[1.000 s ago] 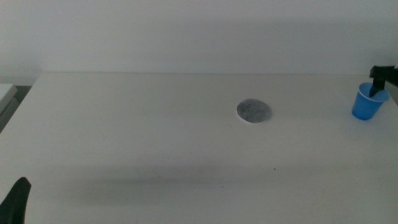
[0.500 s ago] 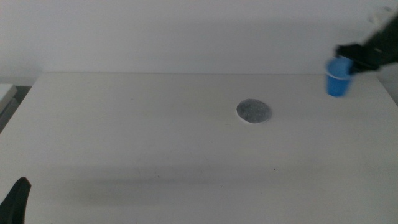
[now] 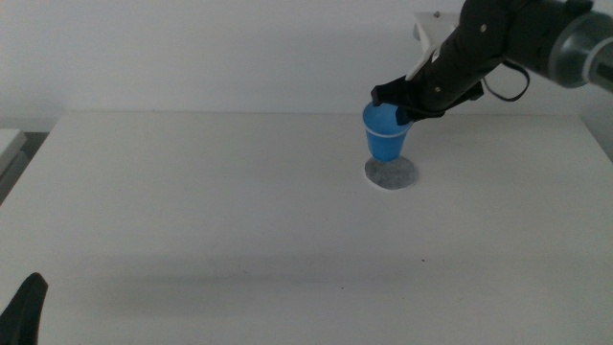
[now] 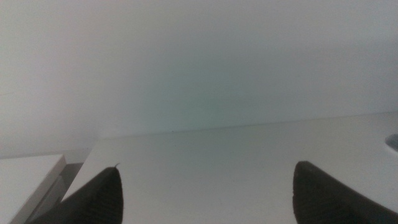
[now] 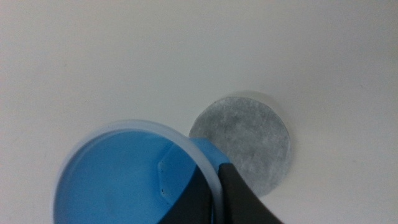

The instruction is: Place an empty cup on a cup mat.

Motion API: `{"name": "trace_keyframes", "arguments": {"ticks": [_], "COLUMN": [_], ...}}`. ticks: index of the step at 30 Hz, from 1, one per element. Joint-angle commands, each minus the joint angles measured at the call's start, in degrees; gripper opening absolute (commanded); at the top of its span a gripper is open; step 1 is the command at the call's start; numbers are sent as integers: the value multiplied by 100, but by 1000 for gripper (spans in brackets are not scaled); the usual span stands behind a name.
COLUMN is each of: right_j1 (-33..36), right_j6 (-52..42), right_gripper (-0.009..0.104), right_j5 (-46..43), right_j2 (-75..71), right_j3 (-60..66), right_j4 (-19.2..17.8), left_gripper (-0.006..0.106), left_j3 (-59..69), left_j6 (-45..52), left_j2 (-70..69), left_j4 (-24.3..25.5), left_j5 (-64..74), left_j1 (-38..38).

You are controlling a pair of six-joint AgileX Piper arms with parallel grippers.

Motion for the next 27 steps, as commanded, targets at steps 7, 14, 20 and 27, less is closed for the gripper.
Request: {"name": "trace_keyframes", "arguments": {"ticks": [7, 14, 20, 27], "right_j1": [-72, -129, -178, -262], "right_j6": [478, 536, 599, 671], "right_gripper": [-1, -1, -1, -1], "right_j5": [-315, -580, -692, -666], "right_j2": [394, 626, 726, 800], "right_j3": [-31, -31, -31, -31], "right_j4": [-442, -442, -457, -468], "left_gripper": [94, 94, 94, 94], "left_j3": [-2, -2, -2, -2], "left_j6": [-16, -16, -16, -16], "left_j2": [-21, -21, -21, -21], "left_j4": [-39, -39, -39, -39], "left_j5": [-30, -30, -30, -30], "left_j1": [-5, -5, -5, -5]}}
